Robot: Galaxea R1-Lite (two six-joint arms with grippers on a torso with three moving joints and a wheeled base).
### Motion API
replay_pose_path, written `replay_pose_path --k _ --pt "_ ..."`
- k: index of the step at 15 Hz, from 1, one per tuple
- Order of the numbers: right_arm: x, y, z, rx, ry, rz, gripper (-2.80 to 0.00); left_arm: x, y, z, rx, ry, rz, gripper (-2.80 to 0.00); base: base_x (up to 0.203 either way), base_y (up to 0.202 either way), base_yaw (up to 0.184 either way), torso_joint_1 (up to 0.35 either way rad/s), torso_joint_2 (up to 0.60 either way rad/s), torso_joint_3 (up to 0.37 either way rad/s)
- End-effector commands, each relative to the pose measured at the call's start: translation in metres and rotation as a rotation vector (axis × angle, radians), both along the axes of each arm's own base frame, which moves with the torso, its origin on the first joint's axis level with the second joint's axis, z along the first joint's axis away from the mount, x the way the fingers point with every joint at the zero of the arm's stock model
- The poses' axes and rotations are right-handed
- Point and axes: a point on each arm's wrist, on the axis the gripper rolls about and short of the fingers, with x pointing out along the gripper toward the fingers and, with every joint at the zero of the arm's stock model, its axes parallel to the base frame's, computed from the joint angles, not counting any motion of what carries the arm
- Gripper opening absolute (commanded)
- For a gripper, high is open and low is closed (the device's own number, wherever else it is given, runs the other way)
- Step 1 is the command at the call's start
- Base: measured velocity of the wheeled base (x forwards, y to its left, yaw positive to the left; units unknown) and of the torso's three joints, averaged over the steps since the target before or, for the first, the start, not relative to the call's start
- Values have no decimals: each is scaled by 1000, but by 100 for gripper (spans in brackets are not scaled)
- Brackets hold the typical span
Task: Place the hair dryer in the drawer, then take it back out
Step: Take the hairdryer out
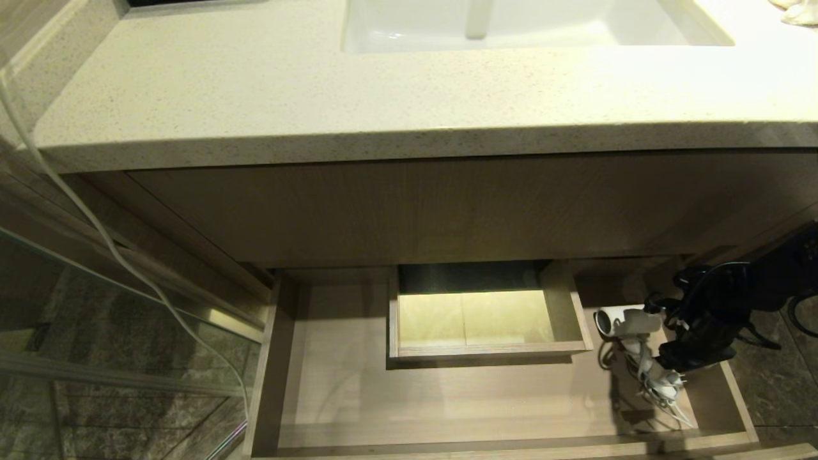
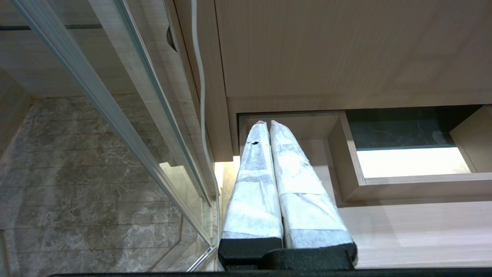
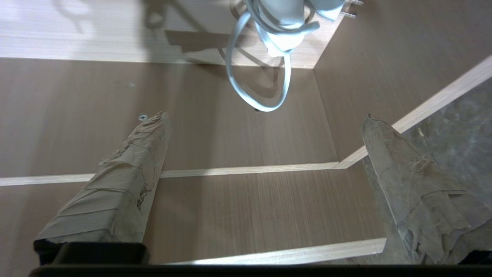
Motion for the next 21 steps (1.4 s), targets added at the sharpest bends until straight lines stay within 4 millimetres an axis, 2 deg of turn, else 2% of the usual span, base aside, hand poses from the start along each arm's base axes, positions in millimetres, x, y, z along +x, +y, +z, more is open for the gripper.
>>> replay_pose_path --k 1,4,7,10,13,18,21 --pt "0 -3 -12 5 22 -4 0 4 0 -11 0 38 0 -280 0 0 0 0 0 0" --pt "-2 -7 -17 1 30 -14 0 4 0 -11 0 38 0 -280 0 0 0 0 0 0" --pt "3 -8 -32 -27 -1 -14 0 4 0 -11 0 38 0 -280 0 0 0 0 0 0" --pt "8 -3 -43 -73 -59 22 0 4 0 -11 0 38 0 -280 0 0 0 0 0 0" --pt "3 1 -54 -93 -99 44 0 4 0 -11 0 38 0 -280 0 0 0 0 0 0" --pt "-9 18 -56 -78 -85 79 0 4 0 -11 0 38 0 -280 0 0 0 0 0 0" --pt "-8 21 -56 -80 -105 80 0 4 0 -11 0 38 0 -280 0 0 0 0 0 0"
